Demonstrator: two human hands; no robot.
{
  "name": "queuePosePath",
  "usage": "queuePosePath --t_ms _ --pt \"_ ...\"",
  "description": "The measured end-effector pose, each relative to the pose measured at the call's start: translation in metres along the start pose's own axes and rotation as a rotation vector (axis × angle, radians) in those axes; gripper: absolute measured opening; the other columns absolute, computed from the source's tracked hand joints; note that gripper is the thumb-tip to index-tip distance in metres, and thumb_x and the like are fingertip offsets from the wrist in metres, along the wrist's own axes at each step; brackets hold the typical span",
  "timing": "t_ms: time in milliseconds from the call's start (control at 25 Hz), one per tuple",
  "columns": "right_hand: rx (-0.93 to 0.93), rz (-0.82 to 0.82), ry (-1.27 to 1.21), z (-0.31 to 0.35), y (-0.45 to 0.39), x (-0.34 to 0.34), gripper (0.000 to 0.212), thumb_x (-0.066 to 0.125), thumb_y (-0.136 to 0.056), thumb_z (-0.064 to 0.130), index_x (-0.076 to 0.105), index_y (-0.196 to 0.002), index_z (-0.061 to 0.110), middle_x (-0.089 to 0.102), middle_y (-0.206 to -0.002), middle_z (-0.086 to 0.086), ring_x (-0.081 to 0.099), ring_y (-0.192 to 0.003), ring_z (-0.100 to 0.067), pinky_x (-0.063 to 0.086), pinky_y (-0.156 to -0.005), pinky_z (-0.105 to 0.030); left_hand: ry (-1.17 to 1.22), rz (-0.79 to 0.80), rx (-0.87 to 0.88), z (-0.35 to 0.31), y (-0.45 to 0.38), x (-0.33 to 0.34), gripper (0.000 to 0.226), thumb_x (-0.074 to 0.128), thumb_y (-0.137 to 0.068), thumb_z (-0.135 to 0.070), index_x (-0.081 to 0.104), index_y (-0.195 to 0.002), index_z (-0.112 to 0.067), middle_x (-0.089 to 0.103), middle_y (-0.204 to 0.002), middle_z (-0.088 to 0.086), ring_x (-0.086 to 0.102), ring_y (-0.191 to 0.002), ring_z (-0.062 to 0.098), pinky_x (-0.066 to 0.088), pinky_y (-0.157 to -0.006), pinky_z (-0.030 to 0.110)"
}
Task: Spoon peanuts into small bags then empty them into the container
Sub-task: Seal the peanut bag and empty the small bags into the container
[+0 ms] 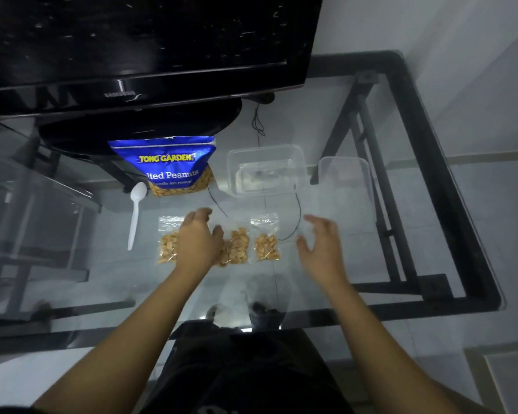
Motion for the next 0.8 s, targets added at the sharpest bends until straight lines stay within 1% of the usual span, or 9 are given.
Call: queuePosePath --t_ms 40,120,160,280,360,480,600,680,800 --pt "-0.017 0.077 0.002 0.004 0.009 0.018 0.039 0.059 -0.088 0.014 0.05 -0.126 0.017 0.038 -0.13 -0.007 0.048 -0.109 -0.014 0.032 -0.094 -0.011 -0.063 0.023 -0.017 0.007 0.01 0.003 0.041 0.064 -0.081 -0.011 0.055 -0.118 0.003 0.058 -0.113 0.025 0.056 -0.101 0.039 0.044 -0.086 0.041" --pt "-0.046 0.146 0.003 0.013 0.02 0.049 0.034 0.06 -0.088 0.015 0.054 -0.121 0.016 0.04 -0.125 -0.007 0.049 -0.098 -0.009 0.033 -0.083 0.001 -0.132 0.059 -0.049 0.018 0.022 0.006 0.041 0.066 -0.08 -0.01 0.054 -0.114 0.008 0.056 -0.107 0.03 0.052 -0.1 0.044 0.041 -0.085 0.044" --pt "-0.05 0.156 -0.005 0.017 0.023 0.058 0.032 0.061 -0.087 0.014 0.057 -0.118 0.016 0.04 -0.124 -0.007 0.049 -0.095 -0.008 0.037 -0.082 0.0 -0.136 0.073 -0.057 0.019 0.023 0.008 0.04 0.065 -0.079 -0.009 0.054 -0.113 0.008 0.055 -0.106 0.03 0.052 -0.099 0.044 0.041 -0.084 0.044" --pt "0.001 0.149 -0.067 0.02 0.022 0.071 0.031 0.065 -0.081 0.004 0.062 -0.11 0.016 0.042 -0.122 -0.006 0.053 -0.098 -0.012 0.049 -0.091 -0.019 -0.093 0.072 -0.07 0.014 0.023 0.012 0.043 0.063 -0.083 -0.011 0.05 -0.121 0.004 0.051 -0.116 0.027 0.053 -0.099 0.04 0.042 -0.083 0.039" --pt "0.068 0.143 -0.106 0.017 0.021 0.067 0.033 0.065 -0.079 0.0 0.063 -0.107 0.018 0.045 -0.12 -0.004 0.053 -0.098 -0.012 0.047 -0.086 -0.014 -0.049 0.082 -0.083 0.006 0.025 0.019 0.042 0.061 -0.086 -0.011 0.048 -0.124 0.002 0.049 -0.12 0.024 0.054 -0.1 0.037 0.042 -0.08 0.034" --pt "0.112 0.124 -0.084 0.011 0.018 0.056 0.028 0.064 -0.082 0.009 0.062 -0.108 0.02 0.049 -0.113 0.002 0.05 -0.092 -0.008 0.04 -0.081 -0.015 -0.012 0.115 -0.072 -0.006 0.029 0.034 0.041 0.061 -0.087 -0.014 0.049 -0.123 0.001 0.051 -0.121 0.023 0.055 -0.101 0.035 0.044 -0.081 0.034" --pt "0.125 0.009 -0.124 0.0 0.012 0.035 0.018 0.058 -0.088 0.01 0.061 -0.104 0.018 0.059 -0.105 0.001 0.057 -0.092 -0.012 0.046 -0.078 -0.019 -0.01 0.117 -0.052 -0.018 0.029 0.042 0.041 0.058 -0.089 -0.019 0.048 -0.124 -0.001 0.054 -0.12 0.022 0.055 -0.103 0.035 0.042 -0.081 0.035" --pt "0.174 -0.026 -0.247 -0.008 0.008 0.022 0.021 0.056 -0.089 0.006 0.059 -0.105 0.02 0.061 -0.102 0.005 0.059 -0.096 -0.014 0.045 -0.075 -0.012 0.024 0.099 -0.063 -0.022 0.03 0.041 0.042 0.055 -0.09 -0.021 0.045 -0.125 0.0 0.055 -0.119 0.024 0.054 -0.105 0.036 0.04 -0.079 0.034" --pt "0.23 0.095 -0.4 -0.006 0.004 0.025 0.033 0.057 -0.089 0.009 0.05 -0.118 0.025 0.057 -0.102 0.009 0.059 -0.094 -0.008 0.046 -0.073 -0.013 0.166 0.151 -0.184 -0.016 0.03 0.043 0.056 0.062 -0.086 -0.033 0.04 -0.128 -0.003 0.053 -0.123 0.02 0.054 -0.107 0.033 0.036 -0.076 0.028"
Point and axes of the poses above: each hand's wrist, its own y-axis away from the middle knuckle, its own x-axis out of the palm, z = x × y, the point moved 6 cm from there along -y, towards the middle knuckle
